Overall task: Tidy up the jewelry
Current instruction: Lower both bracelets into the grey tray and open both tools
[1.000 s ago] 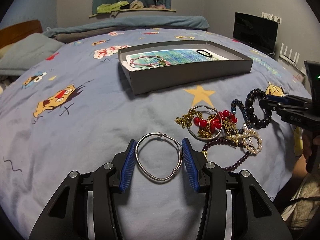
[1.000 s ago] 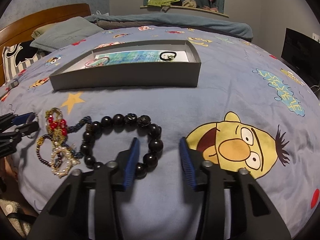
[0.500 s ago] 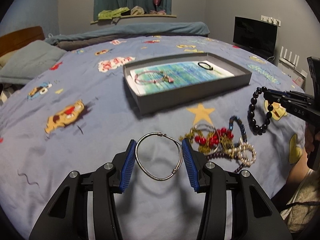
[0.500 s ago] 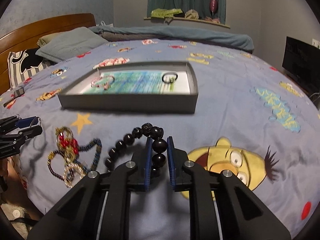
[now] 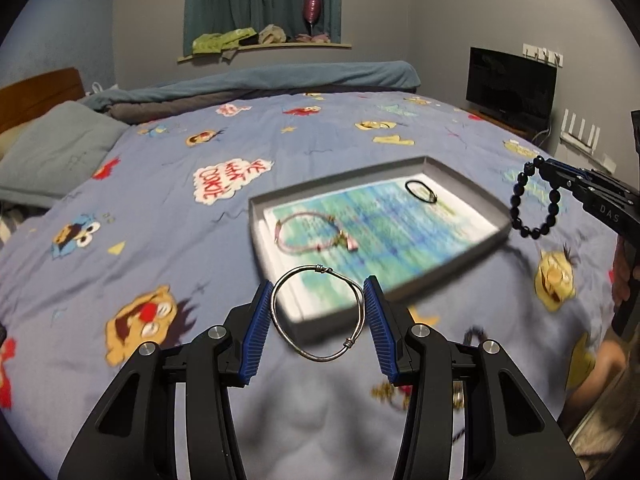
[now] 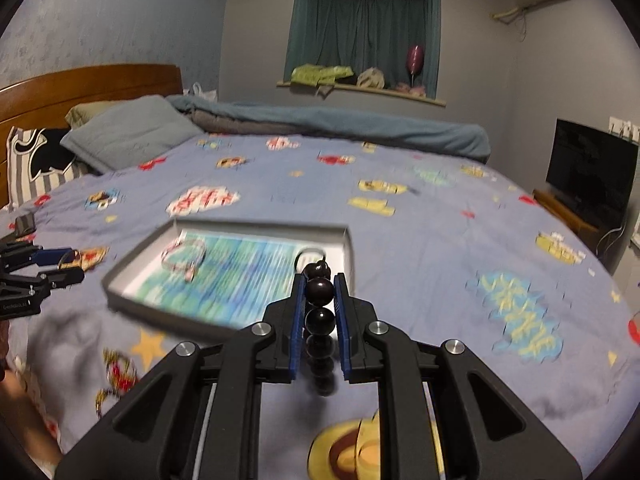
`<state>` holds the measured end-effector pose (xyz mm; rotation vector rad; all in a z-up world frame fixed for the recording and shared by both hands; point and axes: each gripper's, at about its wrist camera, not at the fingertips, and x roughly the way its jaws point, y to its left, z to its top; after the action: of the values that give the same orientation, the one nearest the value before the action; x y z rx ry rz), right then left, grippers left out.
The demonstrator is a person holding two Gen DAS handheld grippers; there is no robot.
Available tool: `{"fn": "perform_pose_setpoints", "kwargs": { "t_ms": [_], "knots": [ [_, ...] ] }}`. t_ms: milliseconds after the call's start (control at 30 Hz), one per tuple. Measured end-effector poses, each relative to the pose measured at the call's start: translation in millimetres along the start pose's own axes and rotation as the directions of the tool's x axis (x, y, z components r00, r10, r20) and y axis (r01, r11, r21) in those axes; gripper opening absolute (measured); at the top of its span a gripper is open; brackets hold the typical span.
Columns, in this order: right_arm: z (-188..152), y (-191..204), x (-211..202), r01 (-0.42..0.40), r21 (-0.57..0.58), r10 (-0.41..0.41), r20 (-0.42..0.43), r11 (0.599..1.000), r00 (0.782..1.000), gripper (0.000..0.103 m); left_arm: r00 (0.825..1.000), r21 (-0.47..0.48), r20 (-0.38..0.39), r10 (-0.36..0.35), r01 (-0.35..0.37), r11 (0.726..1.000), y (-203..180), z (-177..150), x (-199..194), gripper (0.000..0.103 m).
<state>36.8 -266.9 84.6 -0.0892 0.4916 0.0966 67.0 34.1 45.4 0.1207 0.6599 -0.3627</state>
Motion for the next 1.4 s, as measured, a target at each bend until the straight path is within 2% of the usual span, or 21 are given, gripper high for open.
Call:
{"fn": "perform_pose_setpoints", "kwargs": {
  "t_ms": [233,400,533,733,933,1100,1300,1400],
  "knots": [
    [29,2,26,0.005,0.002,-0.006,0.026,1.000,1.000,0.014,1.000,0.041,-0.031,-0.002,0.003,0.999,-9,25,31,0.048],
    [32,7,47,-0.025,0.022,0.025,-0.004,0.999,1.000,0.014,0.994,0.024,-0.108,-0.016,0.018,1.000,-10,28,65,0.048],
    [21,13,66,-0.048,0.034,0.050,-0.068,0.998,0.996,0.014,0.985,-0.004,-0.166,-0.034,0.034,0.999,-6,23,83,0.048],
    [-2,14,89,-0.022,0.026,0.025,-0.152,0.999,0.988,0.014,0.977,-0.024,-0.208,-0.041,0.036,0.999,-1,15,97,0.048],
    [-17,15,105,0.007,-0.003,-0.007,-0.221,1.000,0.975,0.014,0.972,-0.023,-0.232,-0.044,0.040,0.999,-2,17,108,0.048],
    [-26,19,118,0.017,-0.019,-0.022,-0.292,1.000,0.956,0.014,0.970,-0.017,-0.240,-0.039,0.035,0.999,-5,17,116,0.048],
    [-24,14,128,0.011,0.013,-0.005,-0.341,1.000,0.940,0.014,0.968,-0.011,-0.250,-0.032,0.030,0.999,-6,17,123,0.048],
    [-25,12,130,0.012,0.020,-0.004,-0.343,1.000,0.939,0.015,0.968,-0.012,-0.247,-0.035,0.033,0.999,-5,17,123,0.048]
  ]
}}
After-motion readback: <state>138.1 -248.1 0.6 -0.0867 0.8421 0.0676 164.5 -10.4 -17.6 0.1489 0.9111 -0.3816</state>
